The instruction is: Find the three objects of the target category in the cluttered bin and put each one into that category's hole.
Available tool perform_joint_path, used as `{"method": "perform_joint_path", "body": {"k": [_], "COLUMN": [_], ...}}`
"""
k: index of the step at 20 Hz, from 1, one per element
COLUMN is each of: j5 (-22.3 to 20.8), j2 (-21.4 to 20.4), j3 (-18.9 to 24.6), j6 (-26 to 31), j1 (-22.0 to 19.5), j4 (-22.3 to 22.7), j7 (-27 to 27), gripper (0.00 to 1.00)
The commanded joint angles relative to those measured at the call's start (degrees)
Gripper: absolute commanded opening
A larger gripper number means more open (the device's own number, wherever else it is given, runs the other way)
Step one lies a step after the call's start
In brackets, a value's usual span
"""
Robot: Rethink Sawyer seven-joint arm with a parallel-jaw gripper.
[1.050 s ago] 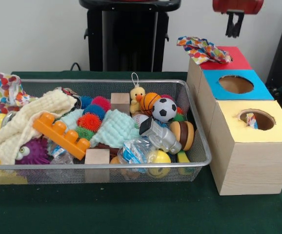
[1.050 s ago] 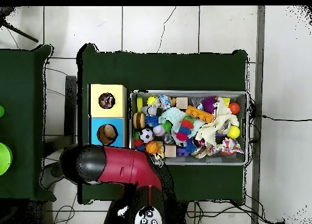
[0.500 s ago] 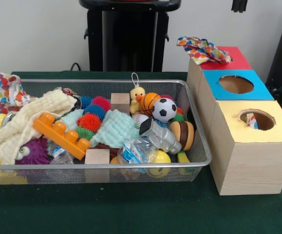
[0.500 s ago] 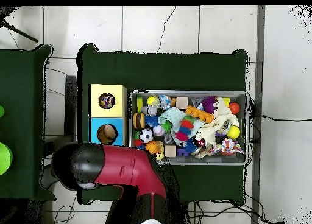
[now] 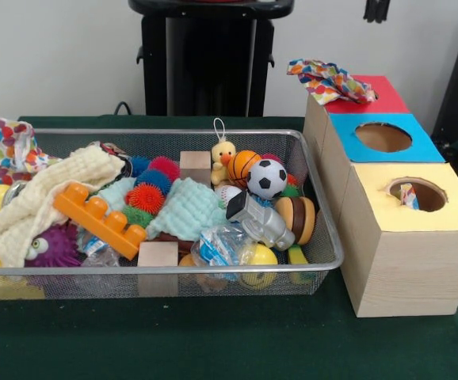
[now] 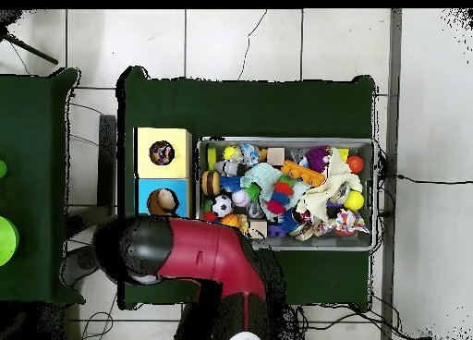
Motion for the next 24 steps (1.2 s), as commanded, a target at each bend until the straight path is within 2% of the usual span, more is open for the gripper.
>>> {"method": "perform_joint_path", "body": {"k": [1,3,6,13,20,24], "j5": [-4.1,-4.3,-5.3,-8.0,-9.7,-9.6], "j2": [-0.4,-1.1,-1.5,1.4,5.3,6.3], "j3": [3.2,4.4,6.2,10.5,11.0,9.5], "j6": [-6.7,-7.9,-9.9,-17.4,-21.2,-22.3], "j1": [-7.1,-9.6,-11.7,-14.8,-12.6,-8.8], "j4": [6.1,7.9,9.4,11.7,10.0,8.9], "j7": [-7.4,-10.3,-11.2,-8.1,-0.9,4.9], "gripper": [0.0,0.0,0.0,0.0,0.0,0.0]}}
